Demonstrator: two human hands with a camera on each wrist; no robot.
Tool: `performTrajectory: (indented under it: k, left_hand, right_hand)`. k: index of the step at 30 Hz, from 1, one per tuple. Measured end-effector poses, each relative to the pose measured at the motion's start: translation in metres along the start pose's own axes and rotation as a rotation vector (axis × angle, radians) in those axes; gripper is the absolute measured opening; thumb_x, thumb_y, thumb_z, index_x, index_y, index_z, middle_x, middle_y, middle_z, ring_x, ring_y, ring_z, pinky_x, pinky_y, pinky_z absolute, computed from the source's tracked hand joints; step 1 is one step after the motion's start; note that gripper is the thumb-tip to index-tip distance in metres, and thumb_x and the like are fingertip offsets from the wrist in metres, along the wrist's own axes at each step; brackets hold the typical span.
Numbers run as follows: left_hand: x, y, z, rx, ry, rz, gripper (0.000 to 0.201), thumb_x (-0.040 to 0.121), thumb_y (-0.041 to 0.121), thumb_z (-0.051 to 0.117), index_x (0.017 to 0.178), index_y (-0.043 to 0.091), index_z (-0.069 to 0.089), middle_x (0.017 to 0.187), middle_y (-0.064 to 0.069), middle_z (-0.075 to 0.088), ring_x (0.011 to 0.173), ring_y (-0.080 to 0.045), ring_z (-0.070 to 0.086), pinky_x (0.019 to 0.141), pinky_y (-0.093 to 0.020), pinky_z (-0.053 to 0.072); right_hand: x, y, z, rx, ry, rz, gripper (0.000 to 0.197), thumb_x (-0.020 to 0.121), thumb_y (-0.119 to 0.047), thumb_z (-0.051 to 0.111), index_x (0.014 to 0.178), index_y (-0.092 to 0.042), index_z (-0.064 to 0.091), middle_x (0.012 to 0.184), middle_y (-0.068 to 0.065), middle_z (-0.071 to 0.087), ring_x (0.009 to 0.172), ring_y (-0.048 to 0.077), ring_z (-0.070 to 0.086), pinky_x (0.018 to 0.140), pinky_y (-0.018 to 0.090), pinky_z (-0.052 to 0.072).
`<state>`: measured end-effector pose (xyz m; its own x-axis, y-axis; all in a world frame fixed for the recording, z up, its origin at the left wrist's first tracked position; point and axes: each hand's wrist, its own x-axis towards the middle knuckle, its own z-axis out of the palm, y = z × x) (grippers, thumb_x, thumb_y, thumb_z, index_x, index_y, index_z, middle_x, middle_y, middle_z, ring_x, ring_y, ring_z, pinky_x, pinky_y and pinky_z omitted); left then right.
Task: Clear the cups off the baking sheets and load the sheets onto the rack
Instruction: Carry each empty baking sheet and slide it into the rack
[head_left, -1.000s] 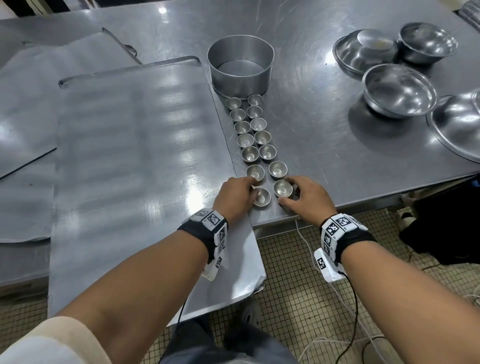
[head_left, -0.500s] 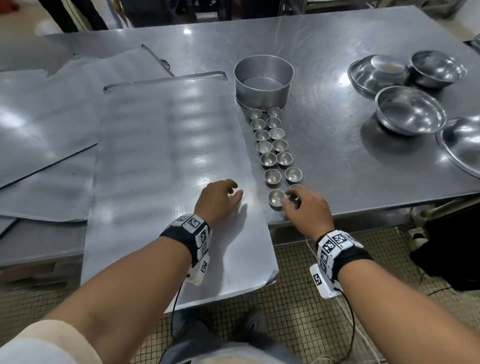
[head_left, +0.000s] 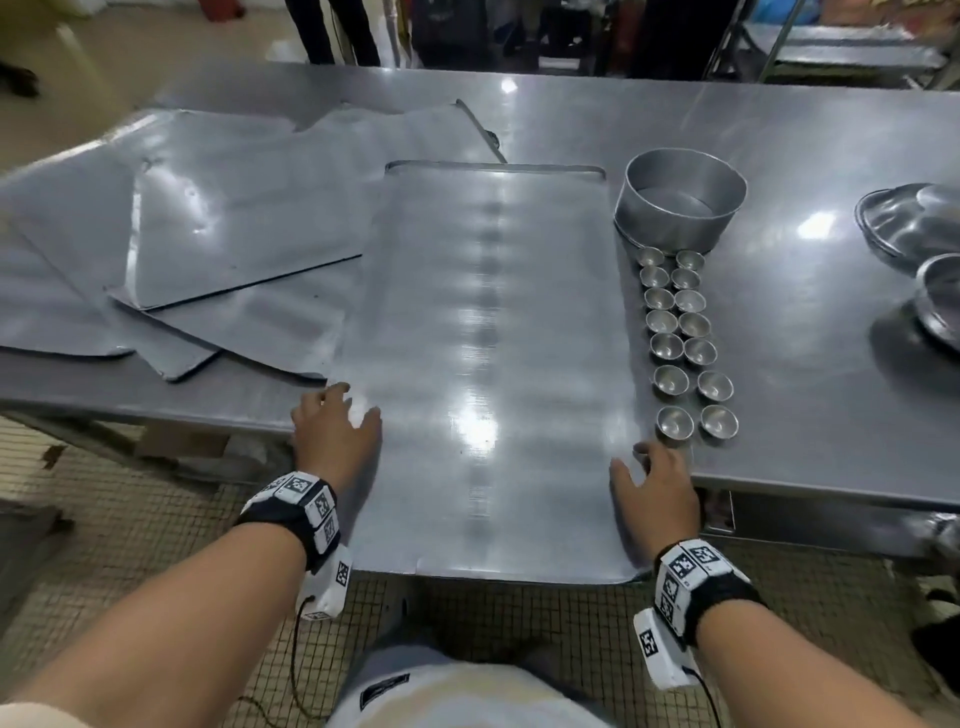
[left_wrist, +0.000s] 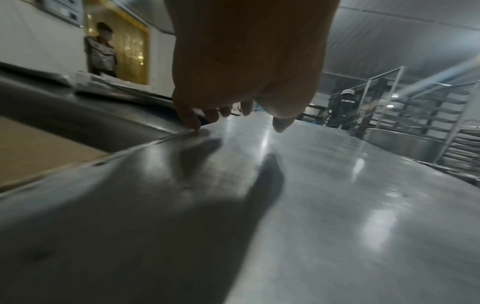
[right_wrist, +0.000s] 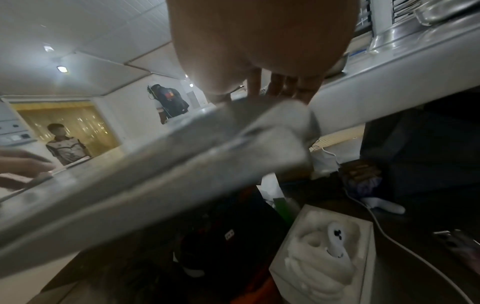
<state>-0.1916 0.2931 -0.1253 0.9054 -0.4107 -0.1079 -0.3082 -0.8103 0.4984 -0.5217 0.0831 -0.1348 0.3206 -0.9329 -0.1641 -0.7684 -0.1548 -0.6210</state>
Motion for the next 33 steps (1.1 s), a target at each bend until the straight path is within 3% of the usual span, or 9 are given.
performTrajectory:
  k: [3,6,11,15,19,21,25,33]
  left_hand:
    - [0.003,-0.022,-0.009,0.015,-0.039,-0.089,0.063,0.089,0.047,0.063,0.141,0.015,0.050,0.143,-0.018,0.041,0.133,-0.040,0.037,0.111,-0.049,0.034]
    - [0.008,-0.030,-0.013,-0.072,-0.077,-0.120,0.060,0.092,0.043,0.064,0.140,0.010,0.047,0.142,-0.018,0.039,0.126,-0.041,0.047,0.107,-0.045,0.038]
    - [0.016,-0.028,-0.017,-0.131,-0.093,-0.121,0.055,0.093,0.045,0.063,0.131,0.008,0.048,0.134,-0.018,0.051,0.117,-0.038,0.054,0.096,-0.043,0.043]
    - [0.028,-0.033,-0.026,-0.191,-0.130,-0.127,0.052,0.092,0.050,0.062,0.124,0.010,0.052,0.116,-0.012,0.064,0.107,-0.035,0.060,0.083,-0.037,0.043]
    - [0.032,-0.042,-0.034,-0.209,-0.158,-0.096,0.048,0.091,0.051,0.065,0.118,0.012,0.055,0.102,-0.003,0.056,0.095,-0.027,0.055,0.084,-0.037,0.042]
    - [0.031,-0.044,-0.034,-0.229,-0.156,-0.085,0.044,0.091,0.049,0.067,0.113,0.012,0.055,0.101,-0.003,0.058,0.091,-0.024,0.053,0.082,-0.036,0.041]
    - [0.029,-0.051,-0.026,-0.290,-0.155,-0.109,0.051,0.090,0.050,0.068,0.115,0.006,0.056,0.103,-0.007,0.062,0.093,-0.028,0.058,0.081,-0.037,0.044]
    - [0.011,-0.066,-0.022,-0.373,-0.062,-0.130,0.048,0.086,0.052,0.072,0.103,0.009,0.058,0.095,-0.007,0.067,0.089,-0.028,0.065,0.079,-0.039,0.051]
  right_hand:
    - [-0.004,-0.003,0.009,0.009,0.011,0.078,0.046,0.093,-0.040,0.063,0.131,-0.016,0.054,0.142,0.007,0.044,0.118,0.033,0.055,0.099,0.044,0.044]
    - [-0.004,-0.008,0.013,0.004,0.037,0.143,0.053,0.091,-0.044,0.065,0.132,-0.013,0.051,0.139,0.014,0.045,0.118,0.038,0.054,0.100,0.047,0.045]
    - [-0.005,-0.008,0.017,0.047,0.032,0.212,0.057,0.088,-0.051,0.065,0.128,-0.015,0.044,0.129,0.017,0.057,0.114,0.039,0.057,0.098,0.048,0.047]
    - [-0.010,-0.011,0.020,0.057,-0.023,0.238,0.062,0.089,-0.058,0.061,0.133,-0.020,0.038,0.126,0.021,0.061,0.120,0.042,0.054,0.101,0.051,0.045]
    - [-0.010,-0.007,0.017,0.039,-0.049,0.199,0.064,0.089,-0.063,0.057,0.136,-0.020,0.047,0.130,0.015,0.063,0.124,0.038,0.054,0.105,0.048,0.043]
    - [-0.009,-0.007,0.015,0.050,-0.042,0.187,0.059,0.091,-0.060,0.058,0.129,-0.016,0.053,0.126,0.015,0.065,0.120,0.037,0.056,0.103,0.046,0.045]
    - [-0.007,-0.006,0.012,0.106,-0.065,0.173,0.052,0.092,-0.057,0.058,0.121,-0.014,0.052,0.118,0.016,0.067,0.110,0.035,0.061,0.096,0.042,0.047]
    - [0.003,-0.004,0.007,0.085,-0.070,0.097,0.062,0.094,-0.060,0.054,0.126,-0.007,0.059,0.124,0.015,0.066,0.115,0.035,0.060,0.097,0.043,0.047]
